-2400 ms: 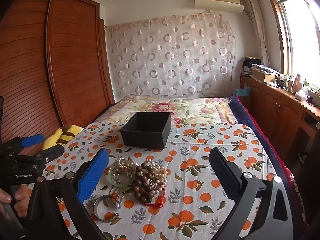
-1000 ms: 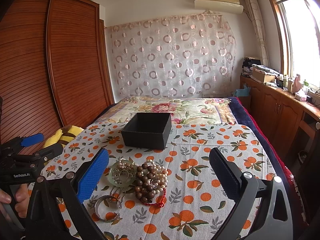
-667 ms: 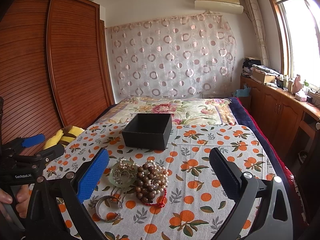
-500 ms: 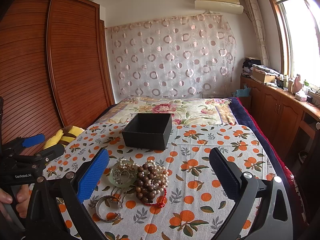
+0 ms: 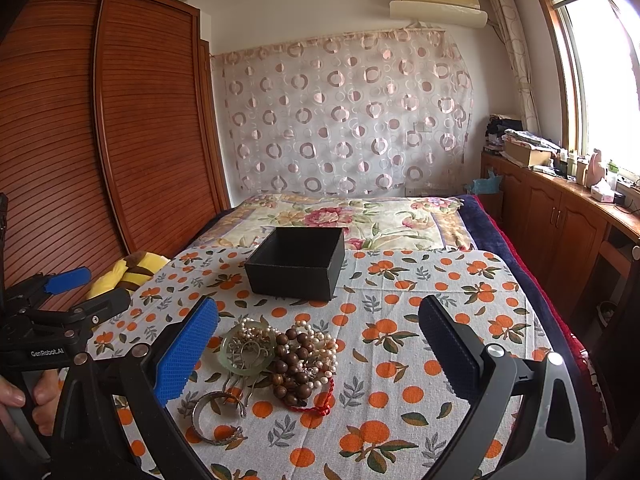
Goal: Organize jewelry
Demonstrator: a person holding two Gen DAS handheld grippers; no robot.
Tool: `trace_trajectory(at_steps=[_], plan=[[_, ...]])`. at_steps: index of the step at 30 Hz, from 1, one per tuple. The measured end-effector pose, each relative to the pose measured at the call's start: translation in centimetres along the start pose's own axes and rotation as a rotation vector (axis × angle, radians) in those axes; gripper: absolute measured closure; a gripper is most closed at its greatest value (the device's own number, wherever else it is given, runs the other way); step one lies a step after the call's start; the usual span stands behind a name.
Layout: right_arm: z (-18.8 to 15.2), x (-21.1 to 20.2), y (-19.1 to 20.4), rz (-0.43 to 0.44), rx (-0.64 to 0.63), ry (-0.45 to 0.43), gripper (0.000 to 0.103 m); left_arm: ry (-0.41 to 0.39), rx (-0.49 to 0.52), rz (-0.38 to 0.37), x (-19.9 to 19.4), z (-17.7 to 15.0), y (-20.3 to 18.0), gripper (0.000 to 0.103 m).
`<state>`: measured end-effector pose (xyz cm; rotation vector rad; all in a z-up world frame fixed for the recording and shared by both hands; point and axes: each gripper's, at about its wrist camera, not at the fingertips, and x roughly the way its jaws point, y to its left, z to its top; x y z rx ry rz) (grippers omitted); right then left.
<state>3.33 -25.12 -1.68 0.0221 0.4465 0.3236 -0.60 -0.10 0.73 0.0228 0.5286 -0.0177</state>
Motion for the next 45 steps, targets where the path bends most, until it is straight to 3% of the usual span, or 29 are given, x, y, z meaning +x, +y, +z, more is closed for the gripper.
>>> trace_trajectory(at_steps=[23,41,45], plan=[[-0.7,0.9,-0.1,0.014,0.000,0.032,0.002,0.025,0.005,-0.014,0.3,0.2,-0.6,0.007],[-4.3,3.7,-1.8,0.036,-0.009,0.153,0.003,0.256,0.061,-0.188,6.8,-4.8,-2.1,0.007],[-5.2,4.4,-1.9,0.050,-0.022,0.190,0.007,0.290,0.074,-0.229,7.4,-5.6,-2.7,0.020]])
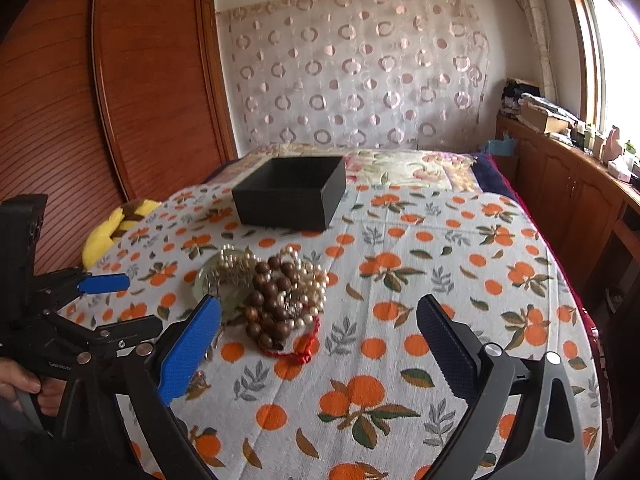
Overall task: Organize jewelry
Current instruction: 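Grasp the silver bangle with the left tool while the right tool reaches into the jewelry pile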
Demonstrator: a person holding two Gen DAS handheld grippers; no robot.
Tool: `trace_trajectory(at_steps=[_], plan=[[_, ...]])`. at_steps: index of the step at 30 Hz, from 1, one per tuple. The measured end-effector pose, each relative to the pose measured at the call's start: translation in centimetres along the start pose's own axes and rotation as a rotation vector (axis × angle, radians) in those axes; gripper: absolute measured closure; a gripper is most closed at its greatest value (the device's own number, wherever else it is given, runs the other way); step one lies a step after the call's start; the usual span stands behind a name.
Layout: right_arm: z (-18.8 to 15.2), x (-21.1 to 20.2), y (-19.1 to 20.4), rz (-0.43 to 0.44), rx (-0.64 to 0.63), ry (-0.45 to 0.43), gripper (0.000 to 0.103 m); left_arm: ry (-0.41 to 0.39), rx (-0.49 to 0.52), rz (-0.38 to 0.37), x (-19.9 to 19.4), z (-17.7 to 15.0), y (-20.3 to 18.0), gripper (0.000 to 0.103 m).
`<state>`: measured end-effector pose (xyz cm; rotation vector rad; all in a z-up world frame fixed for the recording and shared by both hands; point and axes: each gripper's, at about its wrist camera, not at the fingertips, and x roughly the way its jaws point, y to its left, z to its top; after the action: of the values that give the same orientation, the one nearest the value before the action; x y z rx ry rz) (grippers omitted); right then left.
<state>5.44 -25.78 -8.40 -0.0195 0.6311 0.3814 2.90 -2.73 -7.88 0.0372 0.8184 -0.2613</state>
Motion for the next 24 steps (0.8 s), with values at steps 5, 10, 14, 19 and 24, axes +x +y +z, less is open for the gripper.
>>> trace_trajectory(at_steps=[5,10,14,19,24], plan=[[-0.8,0.9,0.3,0.014,-0.030,0.043,0.011,0.051,0.018,-0.051,1.2,-0.5,-0.6,0.039],[-1.6,1.5,0.4,0.014,-0.046,0.074,0.011,0.075,0.020,-0.082,1.9,-0.9,-1.0,0.059],[-1.7,1.8,0.5,0.014,-0.052,0.085,0.011,0.085,0.018,-0.092,2.1,-1.0,-1.0,0.074],[-1.7,2.1,0.9,0.018,-0.076,0.105,0.011,0.090,0.027,-0.110,2.4,-0.9,-0.8,0.097],[-1.4,2.5,1.3,0.033,-0.097,0.115,0.011,0.056,0.017,-0.096,1.4,-0.7,-0.1,0.098]])
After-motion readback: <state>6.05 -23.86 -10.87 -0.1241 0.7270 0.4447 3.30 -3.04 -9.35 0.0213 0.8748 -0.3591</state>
